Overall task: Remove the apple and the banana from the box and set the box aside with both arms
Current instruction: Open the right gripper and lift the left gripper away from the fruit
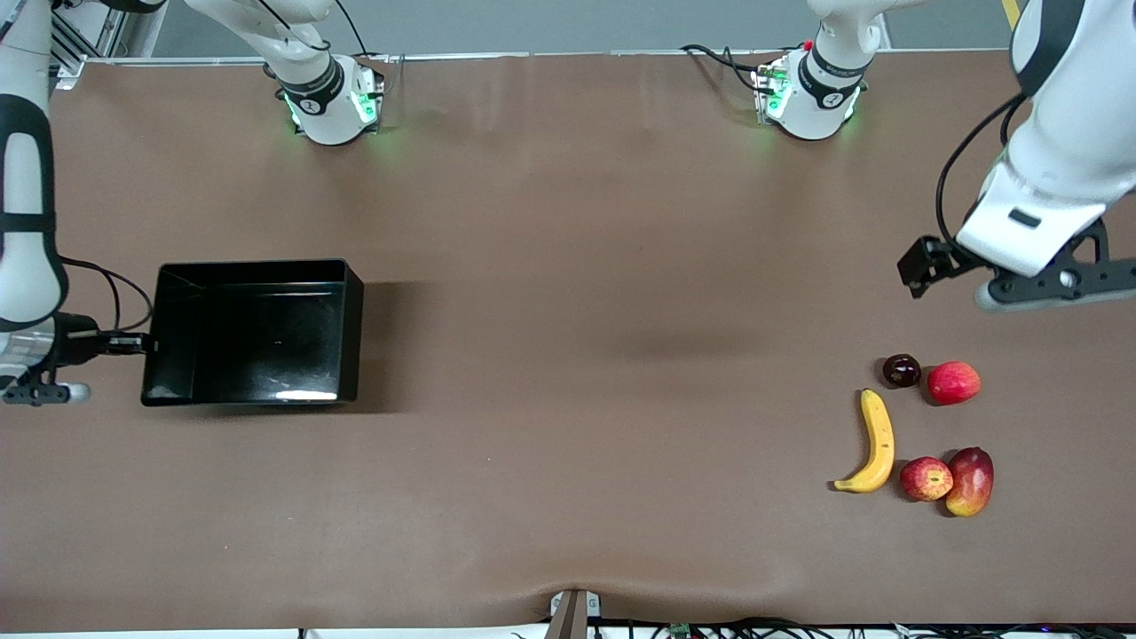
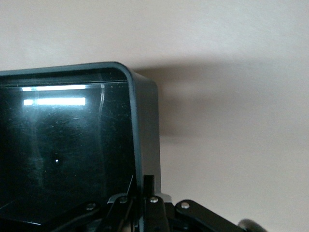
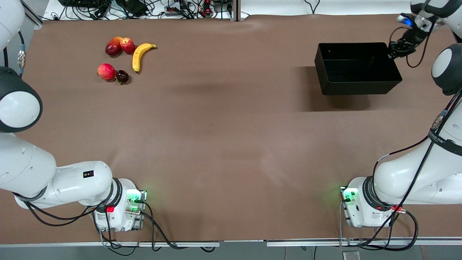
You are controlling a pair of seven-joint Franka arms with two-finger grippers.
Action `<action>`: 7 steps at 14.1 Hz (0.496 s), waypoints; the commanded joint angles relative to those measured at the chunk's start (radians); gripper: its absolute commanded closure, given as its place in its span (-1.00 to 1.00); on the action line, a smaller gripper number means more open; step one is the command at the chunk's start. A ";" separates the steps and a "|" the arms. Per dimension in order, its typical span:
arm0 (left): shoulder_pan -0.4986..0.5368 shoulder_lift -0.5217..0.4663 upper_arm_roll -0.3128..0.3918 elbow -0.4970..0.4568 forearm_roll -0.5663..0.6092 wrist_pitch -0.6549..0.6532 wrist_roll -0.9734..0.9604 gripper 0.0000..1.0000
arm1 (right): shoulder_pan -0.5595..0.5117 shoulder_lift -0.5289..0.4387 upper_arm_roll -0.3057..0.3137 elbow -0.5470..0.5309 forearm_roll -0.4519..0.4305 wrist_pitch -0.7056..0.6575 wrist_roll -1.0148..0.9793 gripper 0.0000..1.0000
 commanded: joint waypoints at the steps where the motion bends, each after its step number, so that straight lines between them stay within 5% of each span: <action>1: -0.011 -0.076 0.066 -0.040 -0.056 -0.035 0.077 -1.00 | -0.023 -0.041 0.026 -0.098 -0.006 0.102 -0.026 1.00; 5: -0.196 -0.140 0.296 -0.120 -0.134 -0.032 0.102 -1.00 | -0.046 -0.009 0.028 -0.120 -0.003 0.182 -0.026 1.00; 7: -0.248 -0.145 0.355 -0.120 -0.139 -0.032 0.105 -1.00 | -0.051 0.002 0.028 -0.120 -0.002 0.182 -0.040 1.00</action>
